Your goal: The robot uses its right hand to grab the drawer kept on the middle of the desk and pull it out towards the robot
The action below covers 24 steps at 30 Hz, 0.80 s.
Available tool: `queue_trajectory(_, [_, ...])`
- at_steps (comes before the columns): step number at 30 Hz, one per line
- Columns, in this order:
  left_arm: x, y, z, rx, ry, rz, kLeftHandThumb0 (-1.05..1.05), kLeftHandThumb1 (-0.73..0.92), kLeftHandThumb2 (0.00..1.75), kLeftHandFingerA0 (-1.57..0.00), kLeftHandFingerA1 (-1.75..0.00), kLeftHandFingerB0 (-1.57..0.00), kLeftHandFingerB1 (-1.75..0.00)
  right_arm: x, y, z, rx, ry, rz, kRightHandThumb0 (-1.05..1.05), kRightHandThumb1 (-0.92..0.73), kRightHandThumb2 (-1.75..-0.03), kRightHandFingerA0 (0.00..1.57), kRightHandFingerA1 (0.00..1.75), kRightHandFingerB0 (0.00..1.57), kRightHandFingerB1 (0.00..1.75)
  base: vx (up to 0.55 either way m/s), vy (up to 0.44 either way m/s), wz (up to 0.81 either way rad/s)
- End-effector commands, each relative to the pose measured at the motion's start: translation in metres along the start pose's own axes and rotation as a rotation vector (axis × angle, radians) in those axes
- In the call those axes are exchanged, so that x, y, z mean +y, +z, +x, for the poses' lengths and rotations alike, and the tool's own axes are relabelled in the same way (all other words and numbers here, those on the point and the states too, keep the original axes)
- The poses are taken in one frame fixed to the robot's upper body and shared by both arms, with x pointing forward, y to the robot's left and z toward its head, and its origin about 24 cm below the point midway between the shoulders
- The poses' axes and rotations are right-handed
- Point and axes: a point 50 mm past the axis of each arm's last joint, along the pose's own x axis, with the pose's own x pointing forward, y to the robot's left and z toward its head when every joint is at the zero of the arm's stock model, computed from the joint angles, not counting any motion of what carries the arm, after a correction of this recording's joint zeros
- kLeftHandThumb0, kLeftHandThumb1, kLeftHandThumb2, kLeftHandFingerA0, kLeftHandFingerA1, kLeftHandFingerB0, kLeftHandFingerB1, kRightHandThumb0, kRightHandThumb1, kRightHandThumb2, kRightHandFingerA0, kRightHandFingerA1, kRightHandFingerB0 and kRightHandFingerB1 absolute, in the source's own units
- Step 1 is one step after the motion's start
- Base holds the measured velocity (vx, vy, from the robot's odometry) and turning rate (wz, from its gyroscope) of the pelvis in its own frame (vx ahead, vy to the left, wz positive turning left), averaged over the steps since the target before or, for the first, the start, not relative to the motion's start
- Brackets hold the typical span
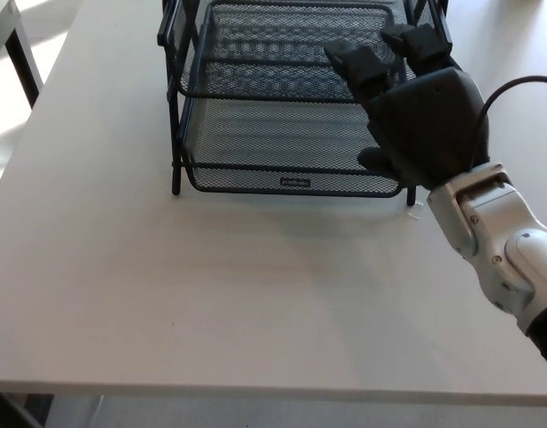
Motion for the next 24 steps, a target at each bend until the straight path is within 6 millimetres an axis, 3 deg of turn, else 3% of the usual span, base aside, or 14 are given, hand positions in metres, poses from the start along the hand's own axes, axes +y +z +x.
queue_trajectory(1, [0.003, -0.003, -0.005, 0.017, 0.014, -0.018, -0.36, 0.76, 0.62, -0.52, -0.88, -0.48, -0.55, -0.013, -0.008, 0.02, -0.041, -0.246, -0.05, -0.62, -0.4, -0.77, 0.2, 0.58, 0.15, 0.48, 0.0, 0.0, 0.0])
queue_trajectory(5, [0.004, -0.003, -0.005, 0.026, 0.017, -0.056, -0.35, 0.74, 0.62, -0.54, -0.89, -0.51, -0.59, -0.013, -0.01, 0.023, -0.057, -0.269, -0.089, -0.63, -0.4, -0.78, 0.25, 0.6, 0.18, 0.48, 0.0, 0.0, 0.0])
queue_trajectory(6, [0.004, -0.002, -0.004, 0.015, 0.013, -0.009, -0.35, 0.74, 0.61, -0.51, -0.88, -0.48, -0.58, -0.013, -0.01, 0.024, -0.061, -0.276, -0.094, -0.59, -0.5, -0.55, 0.29, 0.59, 0.24, 0.41, 0.0, 0.0, 0.0])
queue_trajectory(9, [0.006, 0.0, -0.006, 0.007, 0.026, -0.026, -0.37, 0.76, 0.62, -0.52, -0.87, -0.51, -0.58, -0.015, -0.013, 0.026, -0.061, -0.295, -0.122, -0.58, -0.51, -0.55, 0.33, 0.62, 0.22, 0.43, 0.0, 0.0, 0.0])
queue_trajectory(10, [0.005, -0.002, -0.004, 0.023, 0.027, -0.04, -0.36, 0.77, 0.63, -0.54, -0.85, -0.51, -0.53, -0.016, -0.014, 0.028, -0.067, -0.306, -0.14, -0.66, -0.4, -0.77, 0.37, 0.69, 0.16, 0.5, 0.0, 0.0, 0.0])
queue_trajectory(11, [0.004, -0.004, -0.002, 0.029, 0.025, -0.012, -0.36, 0.77, 0.63, -0.54, -0.85, -0.51, -0.53, -0.016, -0.014, 0.029, -0.074, -0.319, -0.164, -0.66, -0.4, -0.77, 0.37, 0.69, 0.16, 0.5, 0.0, 0.0, 0.0])
queue_trajectory(12, [0.004, -0.004, -0.001, 0.02, 0.032, -0.025, -0.34, 0.76, 0.62, -0.54, -0.85, -0.52, -0.54, -0.016, -0.015, 0.029, -0.078, -0.311, -0.169, -0.6, -0.5, -0.55, 0.34, 0.71, 0.22, 0.45, 0.0, 0.0, 0.0])
queue_trajectory(17, [0.011, -0.003, -0.001, 0.023, 0.044, -0.067, -0.36, 0.82, 0.64, -0.53, -0.94, -0.53, -0.6, -0.017, -0.019, 0.032, -0.087, -0.293, -0.191, -0.61, -0.5, -0.55, 0.45, 0.76, 0.27, 0.46, 0.0, 0.0, 0.0])
queue_trajectory(19, [0.01, -0.003, -0.001, 0.019, 0.046, -0.047, -0.35, 0.77, 0.62, -0.57, -0.92, -0.54, -0.6, -0.016, -0.02, 0.032, -0.1, -0.301, -0.188, -0.6, -0.47, -0.54, 0.6, 0.81, 0.38, 0.5, 0.0, 0.0, 0.0])
queue_trajectory(20, [0.011, -0.002, 0.0, 0.009, 0.054, -0.026, -0.34, 0.73, 0.61, -0.56, -0.96, -0.53, -0.6, -0.016, -0.02, 0.032, -0.107, -0.289, -0.189, -0.6, -0.37, -0.81, 0.67, 0.87, 0.36, 0.59, 0.0, 0.0, 0.0])
queue_trajectory(21, [0.014, -0.002, 0.001, -0.001, 0.061, -0.012, -0.36, 0.77, 0.63, -0.57, -0.88, -0.55, -0.56, -0.016, -0.021, 0.032, -0.11, -0.274, -0.193, -0.57, -0.49, -0.55, 0.69, 0.94, 0.44, 0.53, 0.0, 0.0, 0.0])
queue_trajectory(22, [0.015, -0.003, 0.002, 0.004, 0.064, -0.026, -0.36, 0.77, 0.63, -0.57, -0.88, -0.55, -0.56, -0.015, -0.022, 0.031, -0.112, -0.272, -0.195, -0.57, -0.49, -0.55, 0.69, 0.94, 0.44, 0.53, 0.0, 0.0, 0.0])
queue_trajectory(23, [0.015, -0.003, 0.003, 0.001, 0.065, -0.017, -0.36, 0.76, 0.62, -0.57, -0.9, -0.55, -0.55, -0.014, -0.022, 0.03, -0.117, -0.279, -0.198, -0.6, -0.39, -0.84, 0.75, 0.92, 0.43, 0.6, 0.0, 0.0, 0.0])
queue_trajectory(24, [0.015, -0.003, 0.003, -0.001, 0.06, 0.001, -0.35, 0.75, 0.62, -0.54, -0.92, -0.52, -0.55, -0.014, -0.021, 0.029, -0.124, -0.285, -0.196, -0.55, -0.48, -0.54, 0.79, 0.97, 0.54, 0.51, 0.0, 0.0, 0.0])
